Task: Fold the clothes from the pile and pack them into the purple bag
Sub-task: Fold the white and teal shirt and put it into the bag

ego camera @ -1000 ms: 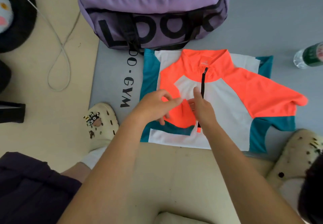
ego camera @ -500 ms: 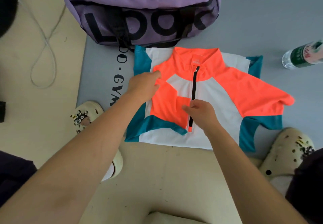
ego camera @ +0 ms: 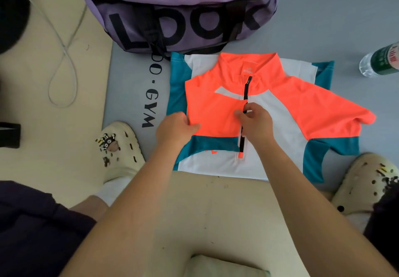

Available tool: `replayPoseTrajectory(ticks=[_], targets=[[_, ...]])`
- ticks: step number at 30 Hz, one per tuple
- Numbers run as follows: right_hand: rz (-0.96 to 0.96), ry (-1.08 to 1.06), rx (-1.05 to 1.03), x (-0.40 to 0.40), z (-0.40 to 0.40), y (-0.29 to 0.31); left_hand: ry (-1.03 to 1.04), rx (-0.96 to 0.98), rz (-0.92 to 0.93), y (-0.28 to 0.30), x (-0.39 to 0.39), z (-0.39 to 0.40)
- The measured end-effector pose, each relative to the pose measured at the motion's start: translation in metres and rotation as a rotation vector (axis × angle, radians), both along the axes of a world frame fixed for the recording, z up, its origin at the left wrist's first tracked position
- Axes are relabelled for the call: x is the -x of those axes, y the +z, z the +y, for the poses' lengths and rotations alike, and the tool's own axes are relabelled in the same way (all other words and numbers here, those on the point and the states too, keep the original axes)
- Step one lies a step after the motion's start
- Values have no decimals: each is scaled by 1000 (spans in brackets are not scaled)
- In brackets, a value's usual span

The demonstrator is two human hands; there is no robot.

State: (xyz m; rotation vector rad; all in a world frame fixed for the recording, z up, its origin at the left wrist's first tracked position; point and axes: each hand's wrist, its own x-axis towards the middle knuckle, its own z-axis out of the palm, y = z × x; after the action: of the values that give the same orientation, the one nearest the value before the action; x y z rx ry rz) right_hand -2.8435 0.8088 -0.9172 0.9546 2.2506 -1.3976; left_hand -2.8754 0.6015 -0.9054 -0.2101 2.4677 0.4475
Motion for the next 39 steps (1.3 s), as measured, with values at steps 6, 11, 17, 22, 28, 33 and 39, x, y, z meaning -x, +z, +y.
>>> replayPoseTrajectory(ticks=[6, 11, 17, 22, 28, 33, 39], targets=[[-101, 160, -123, -22, -10, 3, 229, -244, 144, -9, -25, -17], [-46, 127, -164, -35, -9, 0, 148, -178, -6, -4, -49, -37], [5, 16, -136, -31, -12, -1, -4, -19, -140, 9, -50, -69], [-106, 33, -190, -32, -16, 4, 19, -73, -166, 12, -42, -63], [-336, 316, -424, -53, -30, 11, -35, -8, -144, 5, -45, -50], [-346, 264, -382, -67, -39, 6, 60, 137, -75, 12, -59, -62], [-289, 184, -292, -75, -46, 4, 920, -203, -319, 20, -92, -38]])
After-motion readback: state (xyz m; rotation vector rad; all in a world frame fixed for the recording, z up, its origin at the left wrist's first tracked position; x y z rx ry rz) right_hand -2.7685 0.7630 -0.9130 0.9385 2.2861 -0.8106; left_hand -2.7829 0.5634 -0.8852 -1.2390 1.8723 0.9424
